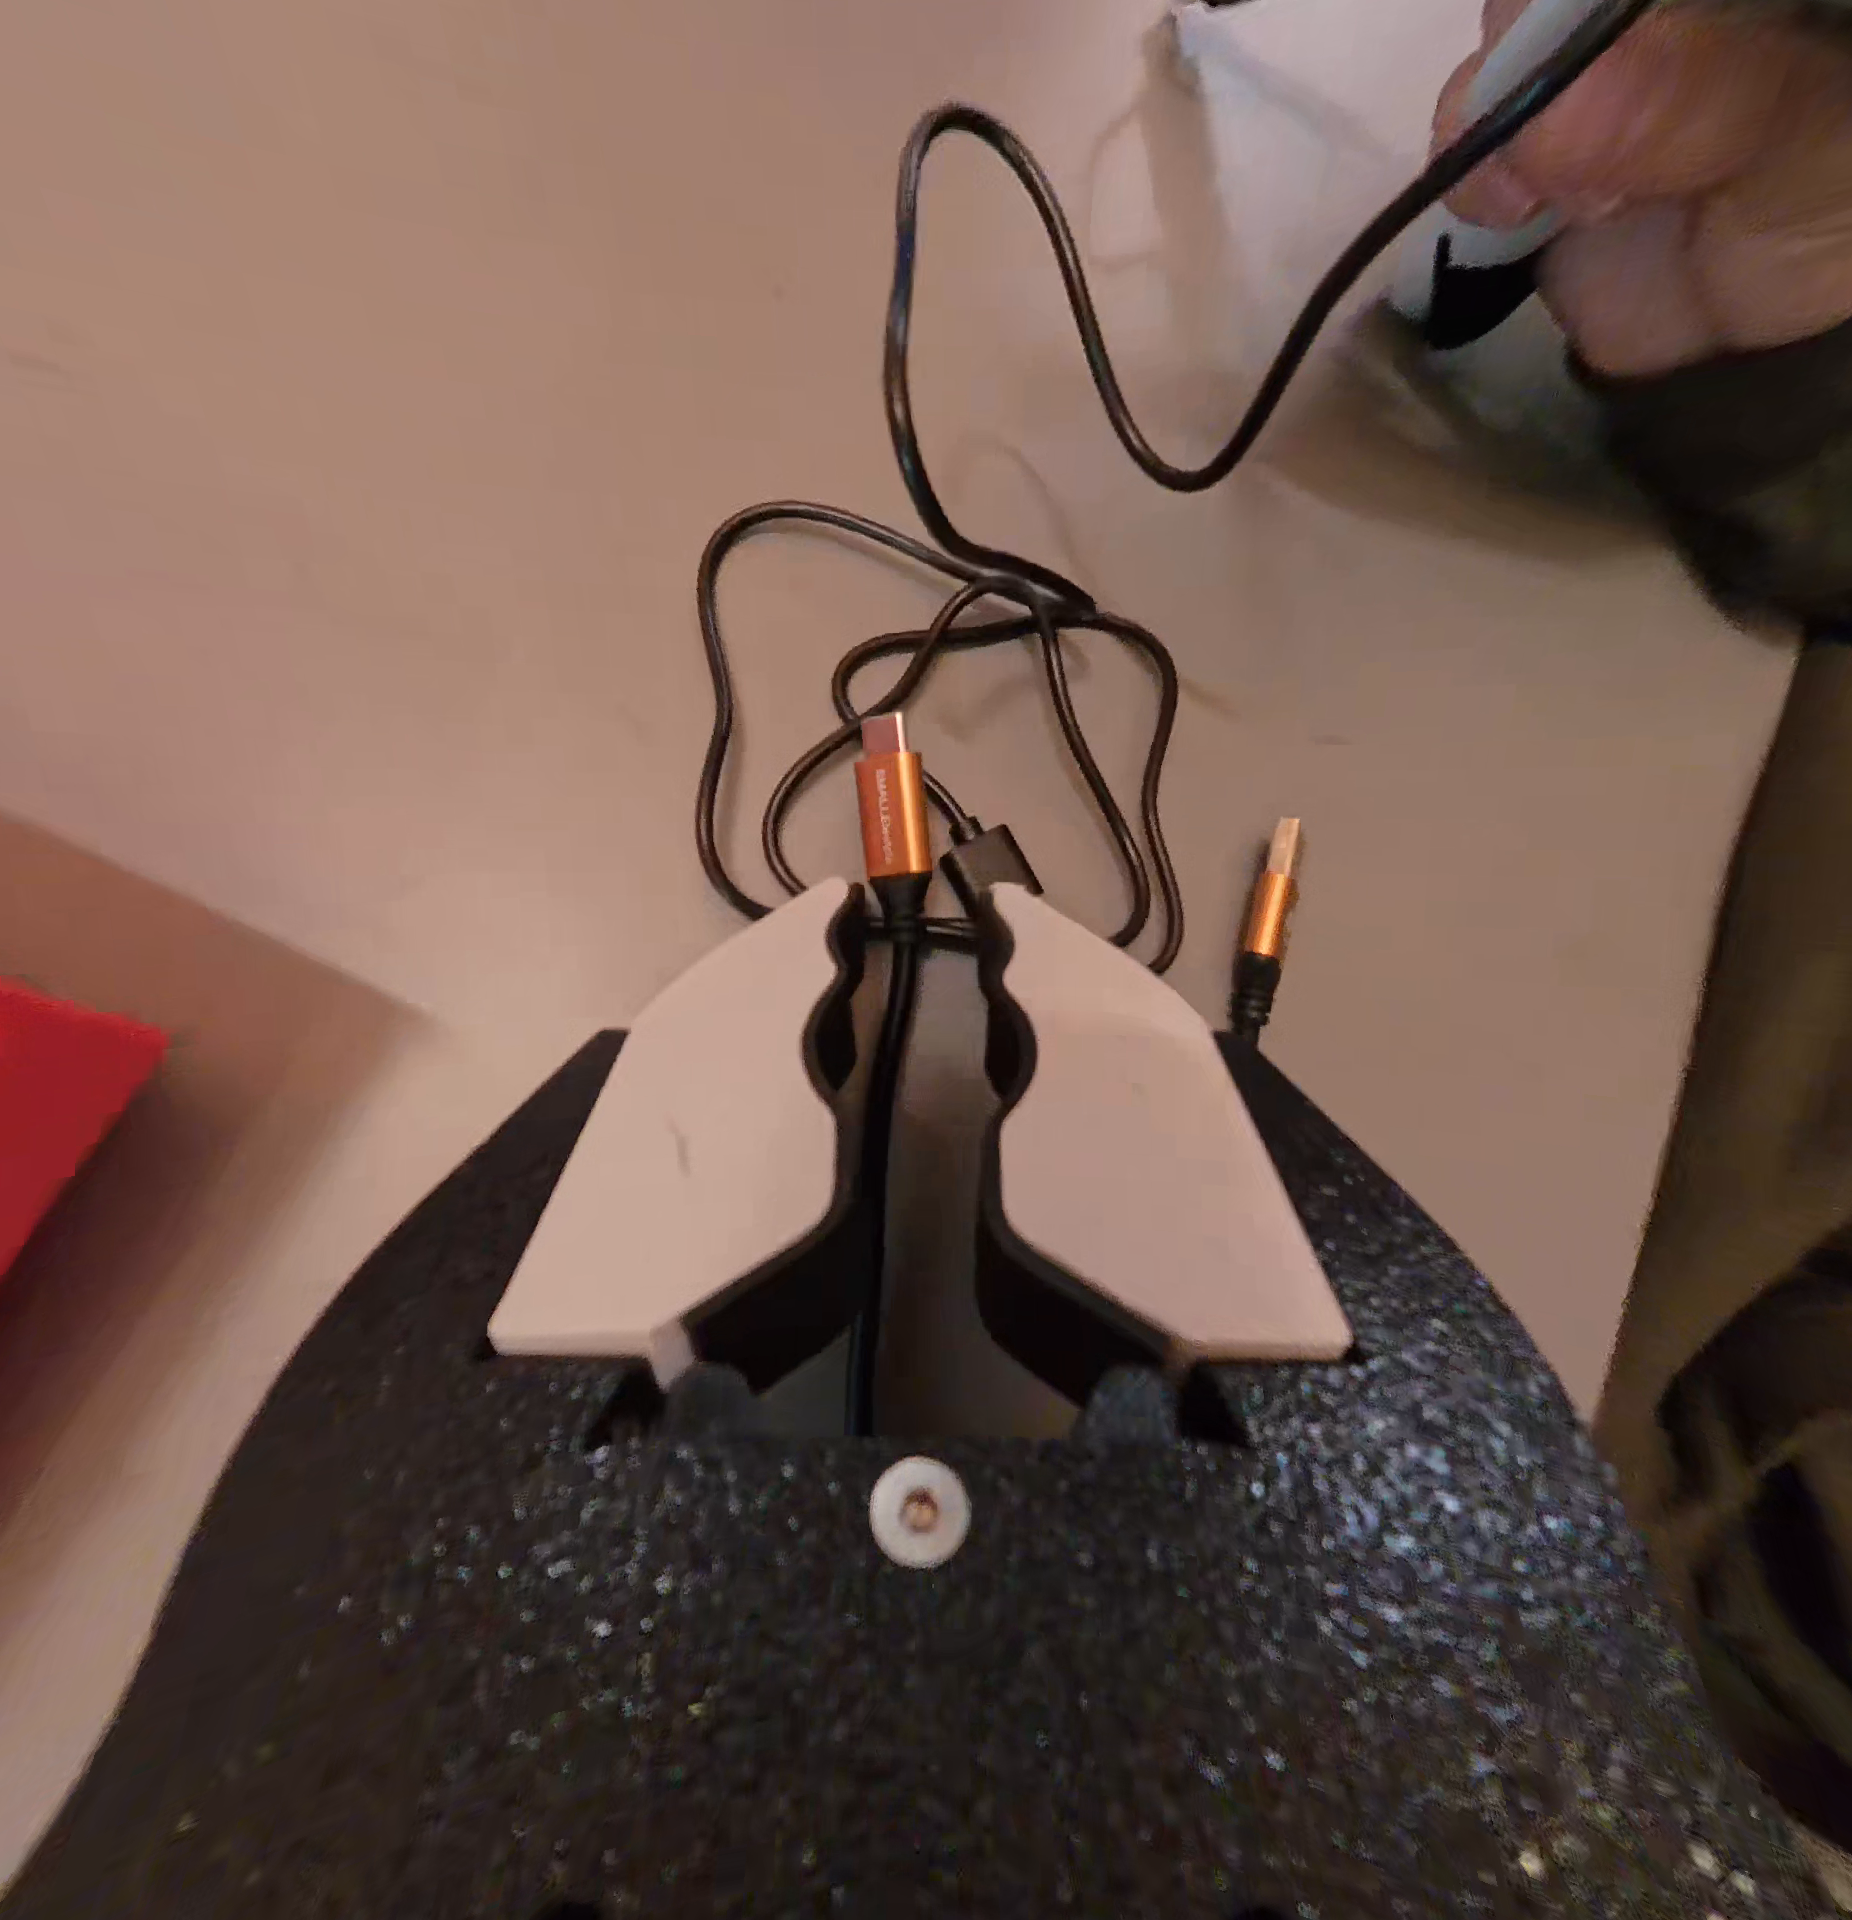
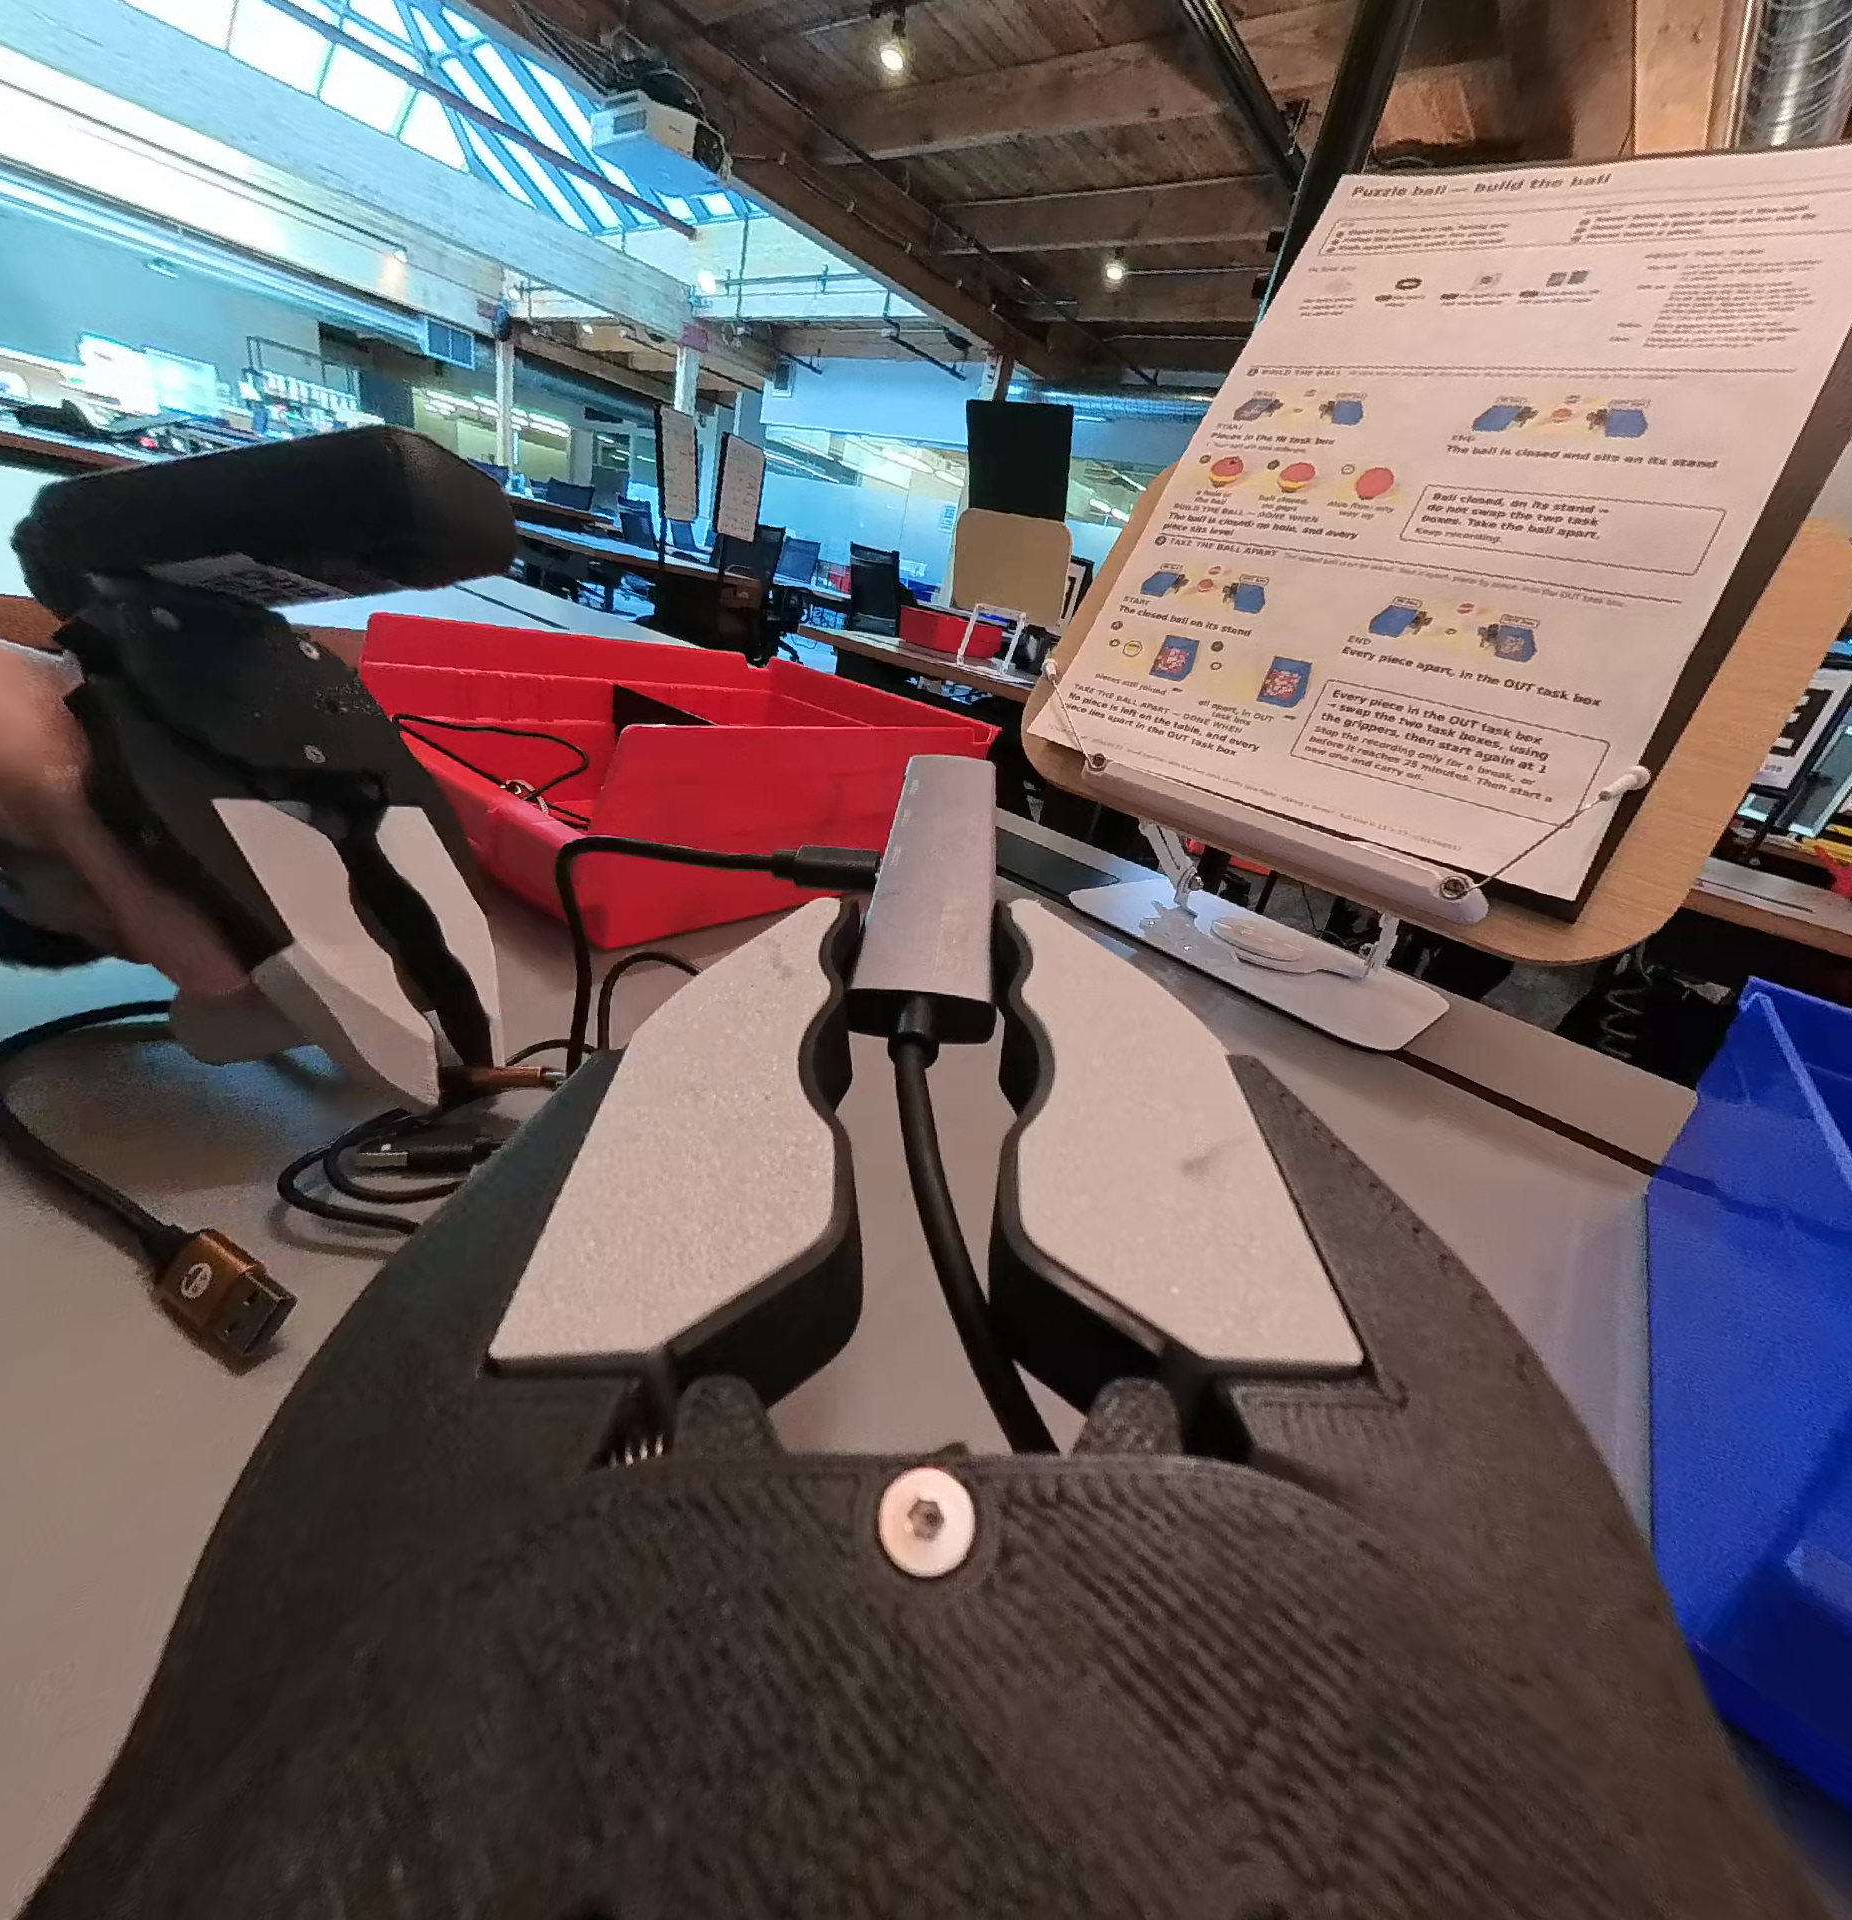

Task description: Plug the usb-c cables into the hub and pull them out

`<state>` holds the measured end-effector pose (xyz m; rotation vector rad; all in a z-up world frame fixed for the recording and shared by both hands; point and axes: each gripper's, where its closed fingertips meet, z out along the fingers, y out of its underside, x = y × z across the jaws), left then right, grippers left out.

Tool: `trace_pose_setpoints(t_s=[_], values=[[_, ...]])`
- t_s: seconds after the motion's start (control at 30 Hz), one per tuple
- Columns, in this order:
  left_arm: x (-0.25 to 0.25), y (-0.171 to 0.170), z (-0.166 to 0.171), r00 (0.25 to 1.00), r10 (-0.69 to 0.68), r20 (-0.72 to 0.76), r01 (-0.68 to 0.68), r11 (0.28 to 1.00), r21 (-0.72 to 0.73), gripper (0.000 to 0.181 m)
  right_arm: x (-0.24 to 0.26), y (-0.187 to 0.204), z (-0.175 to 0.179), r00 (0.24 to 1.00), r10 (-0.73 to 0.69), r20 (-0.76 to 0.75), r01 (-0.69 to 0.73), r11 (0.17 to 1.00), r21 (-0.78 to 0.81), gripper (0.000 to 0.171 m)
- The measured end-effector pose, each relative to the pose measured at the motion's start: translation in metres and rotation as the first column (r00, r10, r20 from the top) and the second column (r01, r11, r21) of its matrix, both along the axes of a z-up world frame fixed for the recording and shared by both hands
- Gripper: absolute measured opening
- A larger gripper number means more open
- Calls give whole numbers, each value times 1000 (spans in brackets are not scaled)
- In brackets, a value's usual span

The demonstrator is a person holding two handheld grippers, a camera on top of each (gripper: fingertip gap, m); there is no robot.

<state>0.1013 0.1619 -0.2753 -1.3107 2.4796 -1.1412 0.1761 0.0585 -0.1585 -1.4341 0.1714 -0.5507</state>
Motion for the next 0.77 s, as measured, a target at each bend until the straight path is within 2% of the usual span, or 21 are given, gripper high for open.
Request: trace_pose_setpoints(t_s=[0.03, 0.17, 0.33, 0.43, 0.53, 0.6, 0.67, 0.77], values=[[-1, 1, 3, 1000, 11, -9, -12, 999, -44, 23, 0, 0, 0, 1000, 0, 0, 0, 1000, 1, 25], [-1, 11, 9, 997, 68, -48, -74, 987, -146, 23, -1, 2, -1, 1000, 7, 4, -7, 1000, -11, 25], [-4, 11, 5, 993, 67, -100, -82, 984, -159, 27, -2, 2, -2, 1000, 8, 7, -8, 1000, -16, 25], [-4, 8, 0, 994, 33, -102, -44, 994, -100, 30, -2, 2, -2, 1000, 9, 7, -9, 1000, -17, 25], [-1, 1, -3, 995, 8, -96, -13, 999, -53, 26, -3, 3, -2, 1000, 12, 10, -12, 1000, -23, 25], [2, 0, -5, 993, 13, -117, -18, 999, -47, 7, -3, 3, -2, 1000, 14, 13, -14, 1000, -26, 25], [4, -1, -5, 989, 15, -144, -26, 997, -79, 7, -3, 3, -2, 1000, 15, 13, -14, 1000, -26, 25], [8, 1, -2, 999, 0, -41, -3, 998, -68, 7, -3, 3, -2, 1000, 14, 9, -14, 1000, -22, 25]])
